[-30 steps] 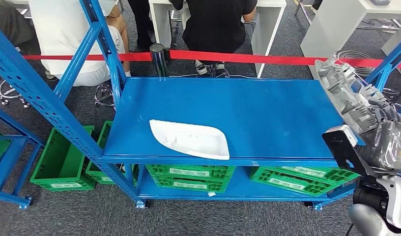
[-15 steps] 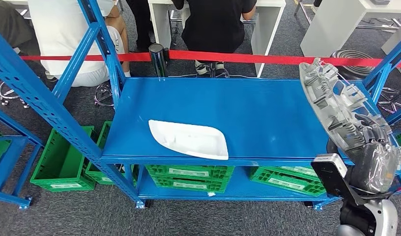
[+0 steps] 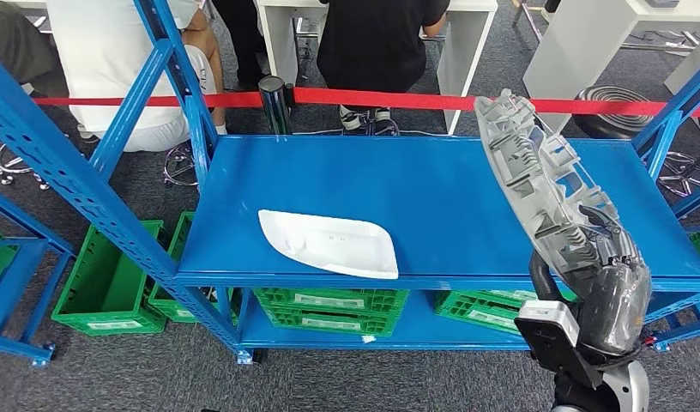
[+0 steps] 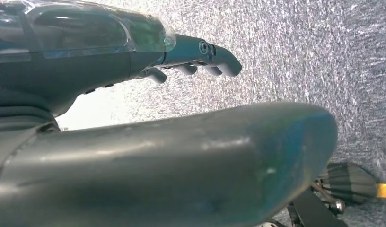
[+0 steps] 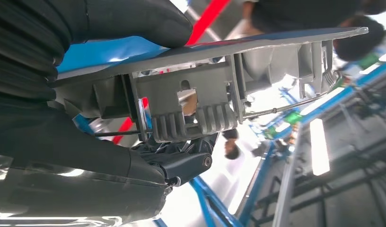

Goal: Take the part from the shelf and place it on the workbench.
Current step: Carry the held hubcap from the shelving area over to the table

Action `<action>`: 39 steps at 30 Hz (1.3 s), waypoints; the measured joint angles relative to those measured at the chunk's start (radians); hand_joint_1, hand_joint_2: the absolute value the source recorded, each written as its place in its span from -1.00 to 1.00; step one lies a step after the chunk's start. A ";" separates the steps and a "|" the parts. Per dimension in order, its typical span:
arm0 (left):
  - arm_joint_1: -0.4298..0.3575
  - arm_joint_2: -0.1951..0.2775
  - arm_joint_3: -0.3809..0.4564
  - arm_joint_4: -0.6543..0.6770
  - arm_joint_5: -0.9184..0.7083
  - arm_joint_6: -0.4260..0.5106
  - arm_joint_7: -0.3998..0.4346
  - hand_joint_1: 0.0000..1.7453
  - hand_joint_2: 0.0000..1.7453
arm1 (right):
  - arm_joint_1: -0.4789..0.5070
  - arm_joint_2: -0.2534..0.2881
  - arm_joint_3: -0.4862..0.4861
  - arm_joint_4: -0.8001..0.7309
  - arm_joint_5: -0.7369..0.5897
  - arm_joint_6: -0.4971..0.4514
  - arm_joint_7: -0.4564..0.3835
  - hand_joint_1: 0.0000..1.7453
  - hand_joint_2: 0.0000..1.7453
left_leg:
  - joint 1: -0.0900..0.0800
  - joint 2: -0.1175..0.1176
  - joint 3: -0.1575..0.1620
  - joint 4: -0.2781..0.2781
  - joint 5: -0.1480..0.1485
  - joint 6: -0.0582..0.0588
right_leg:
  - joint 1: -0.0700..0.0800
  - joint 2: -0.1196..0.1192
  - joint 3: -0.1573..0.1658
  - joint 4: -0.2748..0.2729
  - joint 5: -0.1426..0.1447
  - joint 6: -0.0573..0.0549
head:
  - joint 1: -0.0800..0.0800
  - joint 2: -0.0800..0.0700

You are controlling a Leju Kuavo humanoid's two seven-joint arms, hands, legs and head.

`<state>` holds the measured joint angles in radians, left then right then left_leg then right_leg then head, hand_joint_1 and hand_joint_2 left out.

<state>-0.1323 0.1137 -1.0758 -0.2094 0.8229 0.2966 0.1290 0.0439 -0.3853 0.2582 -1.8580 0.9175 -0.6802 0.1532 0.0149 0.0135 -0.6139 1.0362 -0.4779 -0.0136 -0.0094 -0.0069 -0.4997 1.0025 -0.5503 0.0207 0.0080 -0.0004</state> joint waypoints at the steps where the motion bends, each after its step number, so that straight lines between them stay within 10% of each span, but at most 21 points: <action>1: 0.000 0.000 0.000 0.000 -0.003 -0.002 0.006 -1.00 -1.00 | 0.004 0.012 0.001 -0.012 0.003 0.000 -0.013 1.00 1.00 | 0.000 0.000 0.000 0.000 0.000 0.000 | 0.000 0.000 0.000 0.000 0.000 0.000 | 0.000 0.000; 31: 0.000 0.001 0.000 0.000 -0.010 -0.009 -0.031 -1.00 -1.00 | 0.027 0.120 0.002 -0.373 0.103 -0.011 -0.056 1.00 1.00 | 0.000 -0.011 0.001 0.000 -0.001 -0.001 | 0.000 -0.002 0.000 0.000 -0.002 -0.001 | 0.000 0.000; 35: 0.000 0.001 0.000 0.000 -0.012 -0.018 -0.070 -1.00 1.00 | 0.029 0.124 0.005 -0.389 0.114 -0.011 -0.063 1.00 1.00 | 0.000 -0.011 0.001 0.000 -0.001 -0.001 | 0.000 -0.002 0.000 0.000 -0.002 -0.001 | 0.000 0.000; 39: 0.000 0.000 0.000 0.000 -0.016 -0.027 -0.100 -1.00 1.00 | 0.029 0.125 0.014 -0.405 0.133 -0.011 -0.061 1.00 1.00 | 0.000 -0.011 0.001 0.000 -0.001 -0.001 | 0.000 -0.002 0.001 0.000 -0.002 -0.002 | 0.000 0.000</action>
<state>-0.1319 0.1141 -1.0758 -0.2098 0.8066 0.2701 0.0292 0.0729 -0.2606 0.2727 -2.2629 1.0501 -0.6909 0.0925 0.0149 0.0021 -0.6130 1.0360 -0.4785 -0.0147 -0.0096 -0.0092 -0.4991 1.0025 -0.5522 0.0190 0.0080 -0.0005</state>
